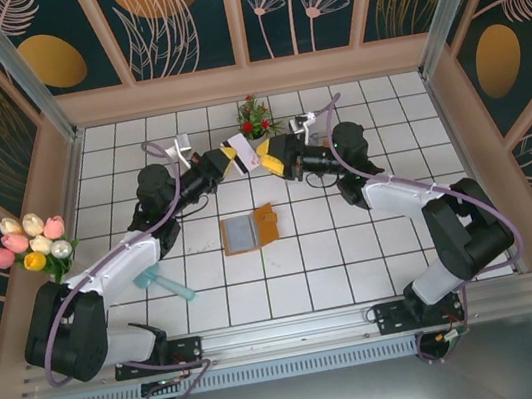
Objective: Take the credit cards out of the card holder
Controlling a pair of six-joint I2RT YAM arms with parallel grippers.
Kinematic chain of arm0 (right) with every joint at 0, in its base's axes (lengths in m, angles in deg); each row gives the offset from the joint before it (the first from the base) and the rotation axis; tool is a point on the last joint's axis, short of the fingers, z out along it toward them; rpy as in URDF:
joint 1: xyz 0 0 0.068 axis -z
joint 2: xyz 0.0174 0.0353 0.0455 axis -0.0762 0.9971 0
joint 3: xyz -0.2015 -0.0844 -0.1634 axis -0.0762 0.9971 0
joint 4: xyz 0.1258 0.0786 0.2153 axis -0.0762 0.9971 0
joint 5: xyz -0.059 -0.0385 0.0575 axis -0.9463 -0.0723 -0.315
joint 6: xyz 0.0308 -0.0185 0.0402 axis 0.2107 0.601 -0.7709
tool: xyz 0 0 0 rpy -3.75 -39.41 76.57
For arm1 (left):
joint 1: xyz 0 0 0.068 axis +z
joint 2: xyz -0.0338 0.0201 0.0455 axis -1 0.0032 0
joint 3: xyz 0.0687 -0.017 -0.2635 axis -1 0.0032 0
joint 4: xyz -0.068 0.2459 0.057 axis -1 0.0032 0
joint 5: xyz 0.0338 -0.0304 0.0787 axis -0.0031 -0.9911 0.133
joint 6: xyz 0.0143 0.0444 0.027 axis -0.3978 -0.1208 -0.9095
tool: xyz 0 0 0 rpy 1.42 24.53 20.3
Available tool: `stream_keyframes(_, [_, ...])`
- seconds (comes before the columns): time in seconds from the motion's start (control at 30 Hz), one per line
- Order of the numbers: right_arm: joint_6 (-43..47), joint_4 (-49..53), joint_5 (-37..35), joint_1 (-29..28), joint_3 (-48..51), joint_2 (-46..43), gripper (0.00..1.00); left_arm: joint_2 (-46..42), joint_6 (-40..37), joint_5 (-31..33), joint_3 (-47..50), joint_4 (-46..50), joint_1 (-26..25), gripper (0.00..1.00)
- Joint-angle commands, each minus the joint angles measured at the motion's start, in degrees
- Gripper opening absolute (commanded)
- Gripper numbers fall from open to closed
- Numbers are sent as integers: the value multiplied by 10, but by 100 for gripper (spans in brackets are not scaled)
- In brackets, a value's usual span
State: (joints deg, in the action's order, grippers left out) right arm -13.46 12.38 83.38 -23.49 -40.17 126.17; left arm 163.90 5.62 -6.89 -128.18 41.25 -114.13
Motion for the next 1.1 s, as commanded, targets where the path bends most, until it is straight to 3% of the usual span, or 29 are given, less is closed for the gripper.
stream_keyframes(0.0, [-18, -54, -11, -4, -4, 3, 49, -5, 12, 1, 0, -40, -1, 0])
stream_keyframes(0.7, [-1, -63, 34, -25, -40, 47, 20, 14, 27, 2, 4, -53, -5, 0])
stream_keyframes(0.8, [6, -64, 31, -26, -42, 49, 12, 15, 27, 3, 6, -49, -5, 0])
stream_keyframes(0.87, [21, -52, 22, -24, -41, 47, 0, 13, 24, 4, 6, -37, -4, 0])
stream_keyframes(0.93, [44, -25, 13, -21, -39, 41, 0, 11, 15, 9, 4, -12, -5, 10])
stream_keyframes(1.07, [135, 80, -11, -6, -43, 20, 0, -1, -25, 39, -6, 91, -5, 45])
